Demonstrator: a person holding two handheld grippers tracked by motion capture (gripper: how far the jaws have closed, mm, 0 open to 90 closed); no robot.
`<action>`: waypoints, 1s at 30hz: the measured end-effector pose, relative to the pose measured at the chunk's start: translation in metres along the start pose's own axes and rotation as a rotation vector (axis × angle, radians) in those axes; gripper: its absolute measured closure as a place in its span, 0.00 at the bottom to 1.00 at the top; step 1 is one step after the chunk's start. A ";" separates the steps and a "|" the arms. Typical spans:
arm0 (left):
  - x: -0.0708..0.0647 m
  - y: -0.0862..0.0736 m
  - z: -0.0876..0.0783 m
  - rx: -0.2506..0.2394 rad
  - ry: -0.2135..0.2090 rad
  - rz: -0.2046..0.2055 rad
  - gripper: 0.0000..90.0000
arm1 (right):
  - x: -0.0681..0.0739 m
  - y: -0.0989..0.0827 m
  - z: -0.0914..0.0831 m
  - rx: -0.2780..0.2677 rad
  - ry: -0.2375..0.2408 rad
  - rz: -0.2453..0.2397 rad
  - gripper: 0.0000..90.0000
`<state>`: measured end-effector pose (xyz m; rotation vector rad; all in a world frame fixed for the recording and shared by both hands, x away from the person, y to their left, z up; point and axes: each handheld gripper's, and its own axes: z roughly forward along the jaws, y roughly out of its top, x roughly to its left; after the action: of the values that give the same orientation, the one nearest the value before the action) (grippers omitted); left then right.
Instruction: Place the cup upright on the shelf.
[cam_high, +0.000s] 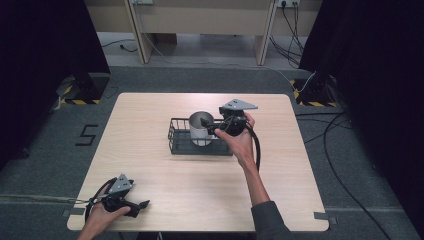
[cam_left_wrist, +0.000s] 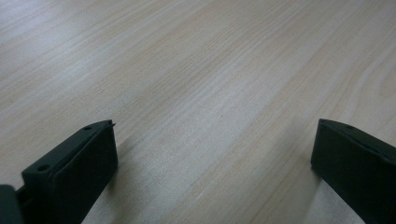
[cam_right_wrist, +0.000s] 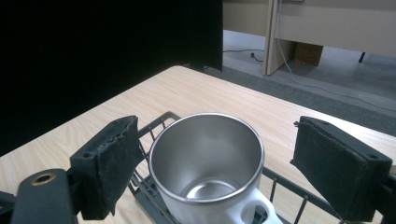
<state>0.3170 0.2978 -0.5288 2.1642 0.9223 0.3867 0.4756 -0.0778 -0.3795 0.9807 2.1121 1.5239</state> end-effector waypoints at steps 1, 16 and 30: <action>0.000 0.000 0.000 0.000 0.000 0.000 0.00 | 0.000 -0.001 -0.002 -0.003 0.003 -0.003 0.17; 0.000 0.000 0.000 0.000 0.000 0.000 0.00 | 0.008 -0.009 -0.028 -0.035 0.016 -0.016 0.17; 0.000 0.000 0.000 -0.002 0.000 0.000 0.00 | 0.015 -0.022 -0.045 -0.038 0.008 -0.030 0.17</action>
<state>0.3170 0.2977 -0.5289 2.1622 0.9223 0.3878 0.4289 -0.1013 -0.3825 0.9276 2.0864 1.5496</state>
